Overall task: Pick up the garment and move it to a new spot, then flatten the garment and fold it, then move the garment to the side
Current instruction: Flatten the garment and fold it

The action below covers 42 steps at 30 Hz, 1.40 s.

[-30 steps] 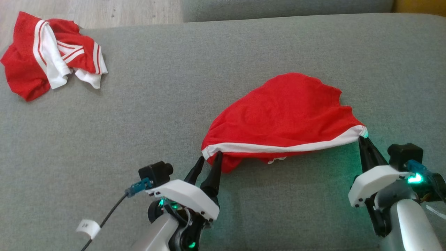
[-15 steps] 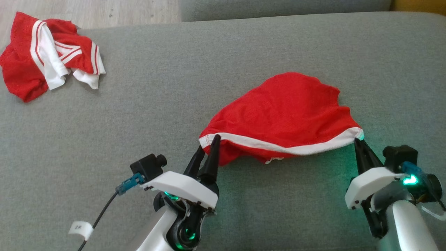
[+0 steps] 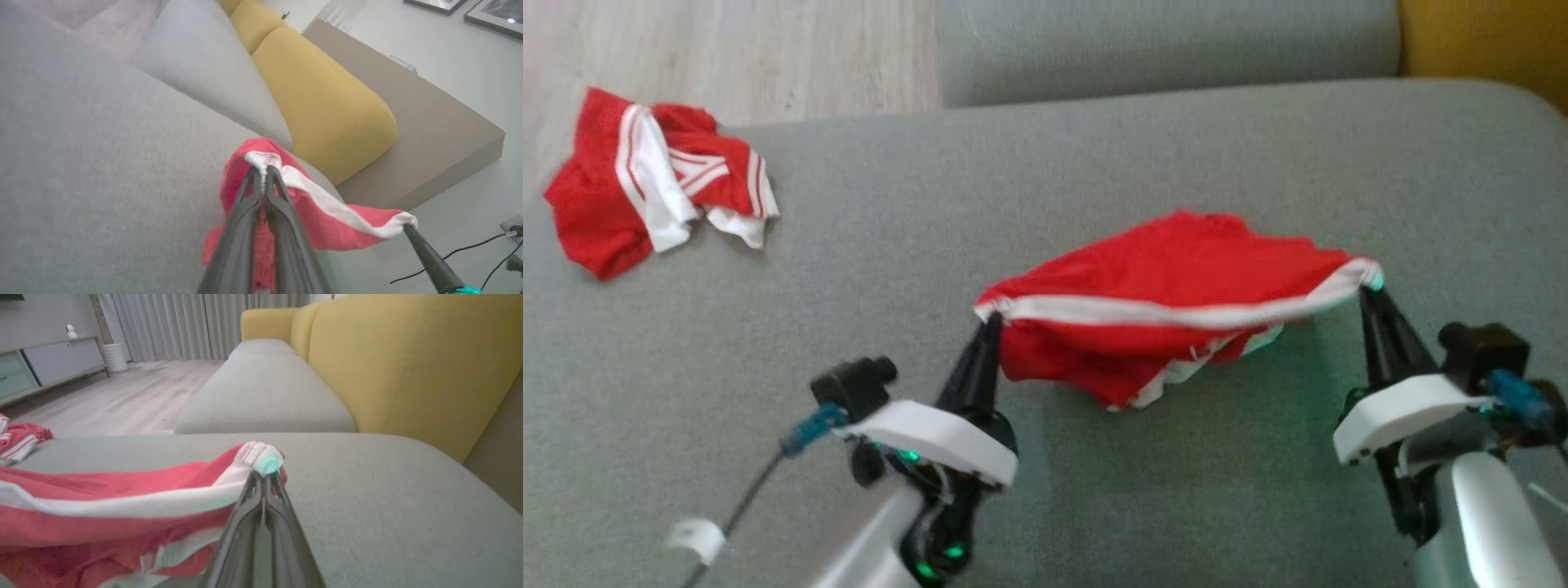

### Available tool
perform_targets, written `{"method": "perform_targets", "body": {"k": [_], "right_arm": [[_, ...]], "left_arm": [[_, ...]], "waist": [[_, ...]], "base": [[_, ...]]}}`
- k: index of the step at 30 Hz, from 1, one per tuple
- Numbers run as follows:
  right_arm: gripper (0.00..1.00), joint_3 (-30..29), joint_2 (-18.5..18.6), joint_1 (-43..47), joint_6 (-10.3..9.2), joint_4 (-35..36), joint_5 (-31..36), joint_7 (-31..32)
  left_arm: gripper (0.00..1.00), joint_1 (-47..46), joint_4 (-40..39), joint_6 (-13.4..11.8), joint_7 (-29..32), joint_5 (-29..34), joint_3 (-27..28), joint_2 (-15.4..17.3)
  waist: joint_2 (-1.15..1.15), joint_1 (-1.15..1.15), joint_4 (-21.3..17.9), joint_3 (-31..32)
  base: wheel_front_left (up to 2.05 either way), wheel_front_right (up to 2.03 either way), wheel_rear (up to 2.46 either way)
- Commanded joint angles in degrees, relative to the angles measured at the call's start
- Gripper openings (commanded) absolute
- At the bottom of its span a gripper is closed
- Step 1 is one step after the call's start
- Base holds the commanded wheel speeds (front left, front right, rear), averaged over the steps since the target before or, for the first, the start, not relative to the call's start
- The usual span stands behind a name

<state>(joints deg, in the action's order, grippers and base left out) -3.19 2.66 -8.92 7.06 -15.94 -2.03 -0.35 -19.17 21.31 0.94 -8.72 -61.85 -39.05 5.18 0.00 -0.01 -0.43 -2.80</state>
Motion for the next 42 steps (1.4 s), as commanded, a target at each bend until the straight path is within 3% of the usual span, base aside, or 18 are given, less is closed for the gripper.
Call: {"method": "perform_targets", "body": {"k": [1,5,17,23,27,31,36,42], "right_arm": [[0.00,1.49,1.10,-2.88,0.43,4.65,-0.29,-0.08],[0.00,1.86,2.00,-3.73,0.43,9.69,-0.74,1.50],[0.00,2.47,6.05,-7.61,0.43,35.70,-1.75,14.65],[0.00,1.85,6.88,-9.82,0.43,42.31,-1.24,20.94],[0.00,2.81,7.36,-12.03,0.43,39.18,-1.10,23.12],[0.00,4.37,8.40,-18.72,0.43,30.71,-0.27,22.28],[0.00,6.42,6.94,-32.65,0.43,16.59,1.99,16.49],[0.00,6.08,3.01,-48.78,0.43,3.91,7.42,7.57]], "left_arm": [[0.00,-4.87,-3.62,-0.51,-0.40,1.51,1.89,2.80],[0.00,-6.63,-8.12,-1.40,0.72,3.06,2.54,6.08],[0.00,-16.97,-33.61,-7.18,10.19,8.39,6.64,18.38],[0.00,-21.46,-38.27,-8.69,15.57,8.58,8.39,22.26],[0.00,-23.48,-35.49,-8.32,17.78,8.25,8.79,23.74],[0.00,-27.45,-29.99,-7.06,19.70,9.06,8.71,24.98],[0.00,-36.65,-20.43,-4.54,18.22,12.40,8.75,23.84],[0.00,-48.69,-10.10,-0.29,11.98,18.74,7.51,21.09]], "waist": [[0.00,0.01,0.45,2.24],[0.00,0.01,0.75,3.95],[0.00,0.01,1.55,7.51],[0.00,0.01,0.70,6.14],[0.00,0.01,-0.37,3.06],[0.00,0.01,-2.21,-3.20],[0.00,0.01,-3.63,-10.78],[0.00,0.01,-4.52,-15.94]], "base": [[0.00,0.00,0.00],[0.00,0.00,0.00],[0.00,0.00,0.00],[0.00,0.00,0.00],[0.00,0.00,0.00],[0.00,0.00,0.00],[0.00,0.00,0.00],[0.00,0.00,0.00]]}}
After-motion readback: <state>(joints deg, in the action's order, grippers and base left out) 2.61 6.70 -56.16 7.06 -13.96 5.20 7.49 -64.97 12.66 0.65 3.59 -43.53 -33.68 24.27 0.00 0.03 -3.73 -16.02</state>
